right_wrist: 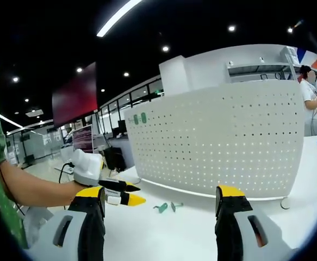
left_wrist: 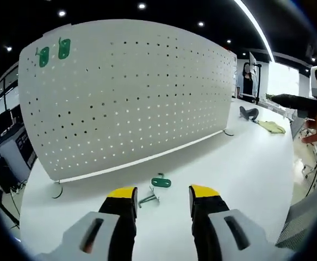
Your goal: Insert the hook assembly into the mounting plate slot until the hook locks in place.
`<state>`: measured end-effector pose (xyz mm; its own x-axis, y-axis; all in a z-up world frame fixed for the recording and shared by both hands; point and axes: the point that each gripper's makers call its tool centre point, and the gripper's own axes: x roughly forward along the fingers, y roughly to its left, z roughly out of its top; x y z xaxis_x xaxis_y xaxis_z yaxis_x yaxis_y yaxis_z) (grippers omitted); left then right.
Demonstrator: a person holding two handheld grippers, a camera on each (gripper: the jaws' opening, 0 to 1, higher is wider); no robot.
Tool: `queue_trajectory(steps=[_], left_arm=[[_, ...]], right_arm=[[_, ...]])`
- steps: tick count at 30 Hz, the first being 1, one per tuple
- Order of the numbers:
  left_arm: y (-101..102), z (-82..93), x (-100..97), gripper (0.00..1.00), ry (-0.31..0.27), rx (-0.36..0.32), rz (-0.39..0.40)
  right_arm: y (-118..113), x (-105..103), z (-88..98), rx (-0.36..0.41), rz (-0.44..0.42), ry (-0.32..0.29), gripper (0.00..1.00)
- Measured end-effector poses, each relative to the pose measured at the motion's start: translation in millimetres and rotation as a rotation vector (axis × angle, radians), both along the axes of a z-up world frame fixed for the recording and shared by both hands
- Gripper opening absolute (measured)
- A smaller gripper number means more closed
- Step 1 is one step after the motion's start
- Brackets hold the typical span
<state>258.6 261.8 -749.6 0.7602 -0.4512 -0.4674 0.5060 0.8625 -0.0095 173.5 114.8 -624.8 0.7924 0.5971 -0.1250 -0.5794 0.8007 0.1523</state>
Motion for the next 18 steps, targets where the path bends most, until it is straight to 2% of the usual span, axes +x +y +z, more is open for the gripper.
queue_trajectory(steps=[5, 18], left_arm=[[-1, -14.9, 4.5, 0.37, 0.029, 0.029, -0.001], [-4, -39.0, 19.5, 0.31, 0.08, 0.066, 0.001]], right_arm=[[-2, 3, -3.1, 0.003, -0.004, 0.007, 0.86], [-4, 11, -13.7, 0.006, -0.007, 0.03, 0.85]])
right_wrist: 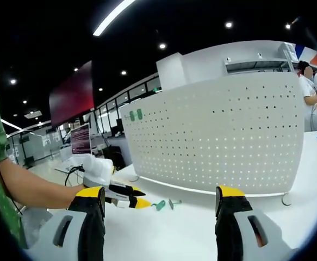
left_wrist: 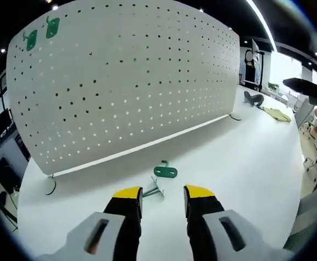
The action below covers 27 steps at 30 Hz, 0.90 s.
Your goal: Insert the hook assembly into the mounting plate slot until the hook locks in place.
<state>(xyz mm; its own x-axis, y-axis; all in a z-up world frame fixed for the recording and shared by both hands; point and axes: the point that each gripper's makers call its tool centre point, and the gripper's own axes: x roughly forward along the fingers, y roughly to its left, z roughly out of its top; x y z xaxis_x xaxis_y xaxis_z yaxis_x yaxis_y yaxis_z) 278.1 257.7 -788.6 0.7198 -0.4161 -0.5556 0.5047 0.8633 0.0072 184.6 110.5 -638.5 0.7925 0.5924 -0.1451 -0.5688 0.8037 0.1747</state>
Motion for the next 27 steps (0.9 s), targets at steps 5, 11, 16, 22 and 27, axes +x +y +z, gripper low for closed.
queue_trajectory(steps=[5, 11, 16, 22, 27], left_arm=[[-2, -10.6, 3.4, 0.28, 0.017, 0.028, -0.004], [-1, -17.9, 10.1, 0.24, 0.03, 0.029, 0.0], [-1, -25.4, 13.8, 0.19, 0.049, 0.031, 0.007], [-4, -35.6, 15.0, 0.17, 0.072, 0.039, -0.001], [-5, -41.7, 17.9, 0.15, 0.087, 0.036, 0.008]], right_arm=[[-1, 3, -3.2, 0.002, 0.0, 0.01, 0.85], [-2, 10, -6.9, -0.003, 0.003, 0.019, 0.85], [1, 15, -10.3, -0.003, 0.009, 0.027, 0.85], [1, 19, -13.4, 0.0, 0.011, 0.034, 0.85], [-1, 21, -18.2, -0.002, 0.009, 0.044, 0.85]])
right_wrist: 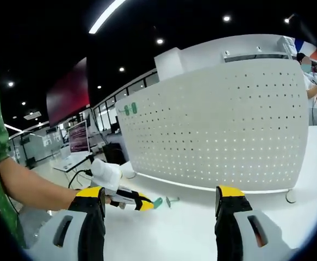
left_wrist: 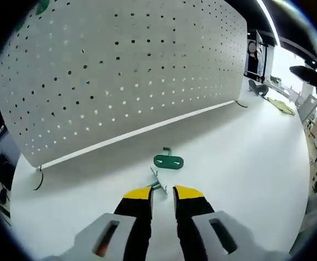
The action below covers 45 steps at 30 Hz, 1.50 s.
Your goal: Insert the hook assembly into the mounting plate slot until the hook locks in place.
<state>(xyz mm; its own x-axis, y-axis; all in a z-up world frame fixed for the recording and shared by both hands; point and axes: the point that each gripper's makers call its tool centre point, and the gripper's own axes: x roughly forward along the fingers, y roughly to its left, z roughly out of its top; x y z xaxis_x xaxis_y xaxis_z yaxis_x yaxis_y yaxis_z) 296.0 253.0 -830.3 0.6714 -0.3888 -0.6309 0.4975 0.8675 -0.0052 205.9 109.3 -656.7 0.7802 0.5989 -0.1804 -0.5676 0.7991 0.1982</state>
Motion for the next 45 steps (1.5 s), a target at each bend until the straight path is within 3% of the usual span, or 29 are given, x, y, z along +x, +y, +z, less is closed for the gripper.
queue_trajectory(steps=[15, 45], left_arm=[[0, -7.9, 4.0, 0.09, 0.022, -0.004, 0.022], [5, -7.6, 14.2, 0.03, -0.012, 0.021, 0.023]], right_arm=[[-2, 3, -6.3, -0.004, -0.003, 0.014, 0.85], [-5, 5, -12.6, -0.005, -0.007, 0.029, 0.84]])
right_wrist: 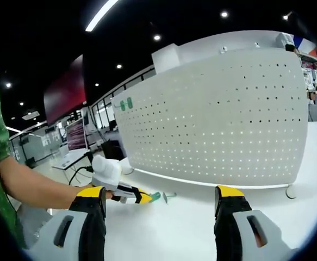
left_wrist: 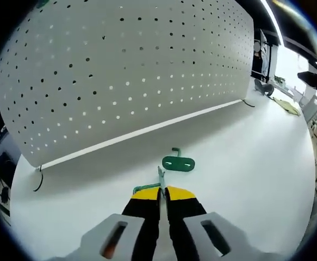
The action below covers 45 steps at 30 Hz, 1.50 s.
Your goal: Insert the hook assembly into the mounting plate slot until the hook locks in place.
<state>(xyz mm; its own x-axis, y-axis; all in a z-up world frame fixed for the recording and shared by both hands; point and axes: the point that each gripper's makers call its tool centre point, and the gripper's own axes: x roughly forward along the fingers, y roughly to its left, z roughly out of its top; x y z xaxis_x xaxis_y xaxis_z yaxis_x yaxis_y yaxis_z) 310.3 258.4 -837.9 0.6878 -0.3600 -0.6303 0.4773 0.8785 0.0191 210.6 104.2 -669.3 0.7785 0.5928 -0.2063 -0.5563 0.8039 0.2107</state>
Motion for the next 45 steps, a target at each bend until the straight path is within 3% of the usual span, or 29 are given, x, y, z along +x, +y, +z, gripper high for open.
queue_trajectory(steps=[10, 20, 32, 45], left_arm=[[2, 2.8, -0.8, 0.02, -0.036, 0.035, -0.041], [-1, 16.5, -7.1, 0.01, -0.09, 0.051, -0.111], [-1, 55.9, -19.4, 0.01, -0.184, 0.044, -0.182], [-13, 119.1, -46.1, 0.01, -0.321, 0.037, -0.29]], right_arm=[[3, 1, 1.2, 0.002, 0.007, -0.003, 0.84], [4, 0, 3.8, 0.003, 0.009, -0.009, 0.83], [12, -1, 13.8, 0.005, 0.027, -0.028, 0.83], [16, -8, 30.8, -0.002, 0.042, -0.061, 0.82]])
